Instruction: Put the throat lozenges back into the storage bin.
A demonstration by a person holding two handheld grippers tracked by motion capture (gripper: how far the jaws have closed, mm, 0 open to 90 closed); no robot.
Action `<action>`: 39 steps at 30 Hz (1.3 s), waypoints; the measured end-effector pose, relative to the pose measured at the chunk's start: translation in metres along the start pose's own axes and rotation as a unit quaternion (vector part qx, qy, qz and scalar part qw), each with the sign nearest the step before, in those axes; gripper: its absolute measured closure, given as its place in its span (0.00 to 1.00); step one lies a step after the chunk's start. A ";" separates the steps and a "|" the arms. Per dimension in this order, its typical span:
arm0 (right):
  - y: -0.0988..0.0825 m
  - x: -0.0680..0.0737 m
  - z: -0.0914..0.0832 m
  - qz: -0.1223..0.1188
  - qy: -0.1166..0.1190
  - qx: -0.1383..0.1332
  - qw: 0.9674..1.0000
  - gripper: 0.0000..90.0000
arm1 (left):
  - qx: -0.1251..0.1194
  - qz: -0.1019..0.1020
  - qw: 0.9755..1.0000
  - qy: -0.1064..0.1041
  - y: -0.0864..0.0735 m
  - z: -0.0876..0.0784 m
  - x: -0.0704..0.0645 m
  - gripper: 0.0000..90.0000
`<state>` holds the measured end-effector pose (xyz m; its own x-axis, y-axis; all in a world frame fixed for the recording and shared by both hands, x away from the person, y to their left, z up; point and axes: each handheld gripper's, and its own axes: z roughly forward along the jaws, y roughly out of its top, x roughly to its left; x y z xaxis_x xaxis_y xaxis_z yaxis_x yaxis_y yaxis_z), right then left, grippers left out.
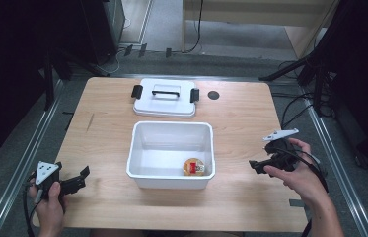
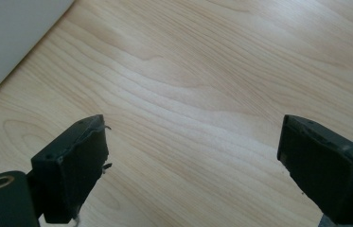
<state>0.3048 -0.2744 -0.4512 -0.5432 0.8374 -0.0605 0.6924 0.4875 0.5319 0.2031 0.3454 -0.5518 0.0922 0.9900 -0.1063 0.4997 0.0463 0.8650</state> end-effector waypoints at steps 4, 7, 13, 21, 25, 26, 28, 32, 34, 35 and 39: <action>-0.017 -0.008 0.002 0.032 -0.001 -0.016 0.999 0.09 | 0.000 0.001 1.000 0.000 0.000 0.000 0.000 0.00; -0.031 -0.011 0.005 0.051 -0.003 -0.025 0.998 0.09 | 0.001 0.002 1.000 0.001 0.000 0.000 0.000 0.00; -0.057 -0.017 0.011 0.074 -0.015 -0.048 0.996 0.08 | 0.000 0.001 1.000 0.001 0.000 0.000 -0.001 0.00; -0.092 -0.024 0.014 0.116 -0.027 -0.077 0.990 0.06 | 0.000 0.001 1.000 0.002 0.000 0.000 -0.001 0.00; -0.108 -0.025 0.014 0.128 -0.032 -0.093 0.987 0.04 | 0.000 0.001 1.000 0.002 0.000 0.000 -0.001 0.00; -0.112 -0.025 0.014 0.131 -0.034 -0.097 0.986 0.04 | 0.000 0.001 1.000 0.002 0.000 0.000 -0.001 0.00; -0.120 -0.025 0.014 0.138 -0.035 -0.104 0.984 0.03 | 0.000 0.002 1.000 0.002 0.000 0.000 -0.001 0.00; -0.135 -0.024 0.014 0.150 -0.037 -0.122 0.980 0.03 | 0.000 0.001 1.000 0.003 0.000 0.000 -0.001 0.00; -0.141 -0.024 0.014 0.156 -0.038 -0.125 0.979 0.03 | 0.000 0.002 1.000 0.003 0.000 0.000 -0.001 0.00; -0.145 -0.024 0.014 0.158 -0.039 -0.128 0.978 0.03 | -0.001 0.002 1.000 0.003 0.000 0.000 -0.001 0.00; -0.156 -0.025 0.014 0.170 -0.044 -0.141 0.974 0.03 | -0.001 0.002 1.000 0.003 0.000 0.000 -0.001 0.00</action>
<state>0.2166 -0.3682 -0.5446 -0.2530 0.9628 0.0946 0.6609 0.1006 0.7437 0.2030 0.3444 -0.5517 0.0883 0.9911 -0.0992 0.4981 0.0423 0.8661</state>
